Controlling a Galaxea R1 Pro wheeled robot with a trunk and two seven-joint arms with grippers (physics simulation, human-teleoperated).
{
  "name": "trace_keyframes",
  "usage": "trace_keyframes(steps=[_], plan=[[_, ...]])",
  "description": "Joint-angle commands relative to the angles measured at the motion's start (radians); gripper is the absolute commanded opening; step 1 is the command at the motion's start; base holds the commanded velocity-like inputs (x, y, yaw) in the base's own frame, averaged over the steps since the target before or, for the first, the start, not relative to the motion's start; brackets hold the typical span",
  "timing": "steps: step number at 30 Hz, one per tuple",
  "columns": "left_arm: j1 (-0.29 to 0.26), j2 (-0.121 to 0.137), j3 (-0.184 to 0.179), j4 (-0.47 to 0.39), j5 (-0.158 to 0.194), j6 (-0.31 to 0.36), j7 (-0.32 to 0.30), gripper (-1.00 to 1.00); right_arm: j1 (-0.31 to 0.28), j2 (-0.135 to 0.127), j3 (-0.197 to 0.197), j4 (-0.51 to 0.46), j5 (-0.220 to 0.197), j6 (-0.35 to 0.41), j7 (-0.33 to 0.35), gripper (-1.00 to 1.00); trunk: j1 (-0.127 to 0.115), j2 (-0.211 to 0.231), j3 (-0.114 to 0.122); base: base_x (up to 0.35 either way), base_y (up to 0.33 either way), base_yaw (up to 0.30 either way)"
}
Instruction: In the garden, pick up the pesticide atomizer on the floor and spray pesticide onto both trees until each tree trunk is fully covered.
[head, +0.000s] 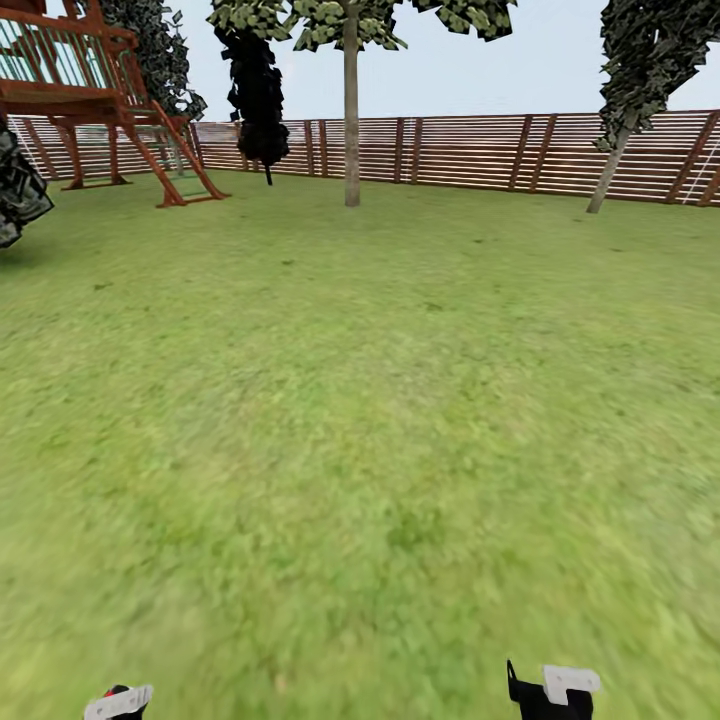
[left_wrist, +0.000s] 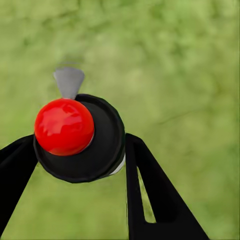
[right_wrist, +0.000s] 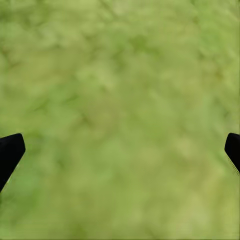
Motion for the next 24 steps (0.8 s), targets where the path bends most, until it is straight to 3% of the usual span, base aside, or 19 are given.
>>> trace_keyframes(steps=[1, 24], plan=[[0.000, 0.000, 0.000, 0.000, 0.000, 0.000, 0.000, -1.00, 0.000, 0.000, 0.000, 0.000, 0.000, 0.000, 0.000, 1.00, 0.000, 0.000, 0.000, 0.343, 0.000, 0.000], [0.000, 0.000, 0.000, 0.000, 0.000, 0.000, 0.000, -1.00, 0.001, 0.000, 0.000, 0.000, 0.000, -0.002, 0.000, 1.00, 0.000, 0.000, 0.000, 0.343, 0.000, 0.000]])
